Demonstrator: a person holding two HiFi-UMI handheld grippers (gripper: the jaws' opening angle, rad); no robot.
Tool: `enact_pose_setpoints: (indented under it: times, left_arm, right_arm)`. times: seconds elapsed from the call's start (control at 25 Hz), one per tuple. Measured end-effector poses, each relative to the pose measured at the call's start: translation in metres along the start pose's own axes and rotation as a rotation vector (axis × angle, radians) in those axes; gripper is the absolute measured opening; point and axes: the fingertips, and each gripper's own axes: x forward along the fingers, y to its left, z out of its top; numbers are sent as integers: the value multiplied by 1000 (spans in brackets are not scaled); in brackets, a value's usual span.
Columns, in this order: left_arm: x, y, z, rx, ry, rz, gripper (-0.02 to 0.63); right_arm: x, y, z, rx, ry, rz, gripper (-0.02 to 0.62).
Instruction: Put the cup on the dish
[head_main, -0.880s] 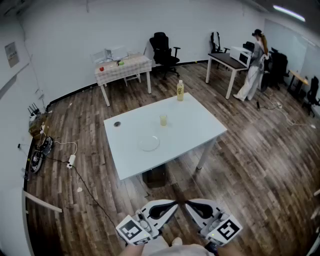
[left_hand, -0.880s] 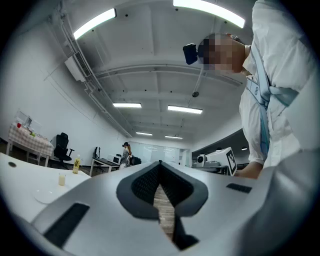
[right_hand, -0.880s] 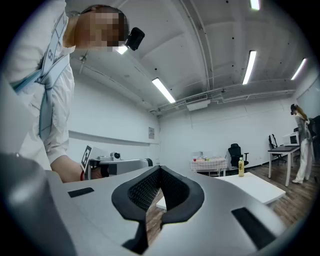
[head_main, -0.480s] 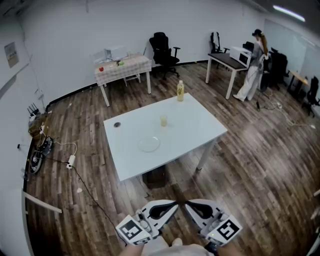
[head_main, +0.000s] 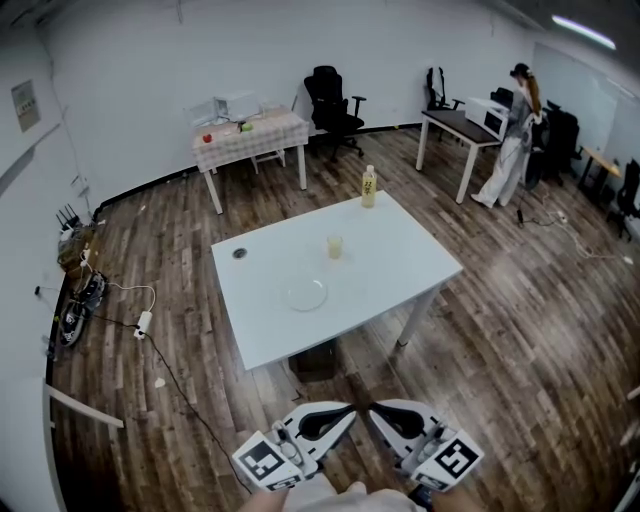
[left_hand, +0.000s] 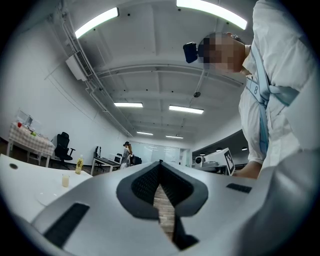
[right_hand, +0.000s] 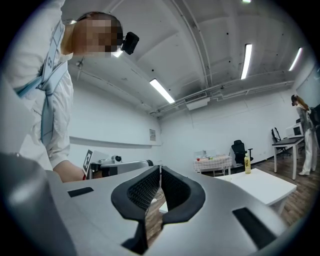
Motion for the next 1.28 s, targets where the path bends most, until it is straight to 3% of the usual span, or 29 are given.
enact_pose_setpoints:
  times: [0.52, 1.04, 1.28]
  left_arm:
    - [-13, 86, 18, 2, -1, 15, 2]
    - [-14, 195, 44, 14, -18, -33, 2]
    - [-11, 226, 48, 5, -13, -81, 2]
  right_arm:
    - [83, -35, -2, 17, -4, 12, 34]
    - [179, -89, 1, 21, -4, -47, 34]
    - [208, -107, 2, -14, 8, -68, 34]
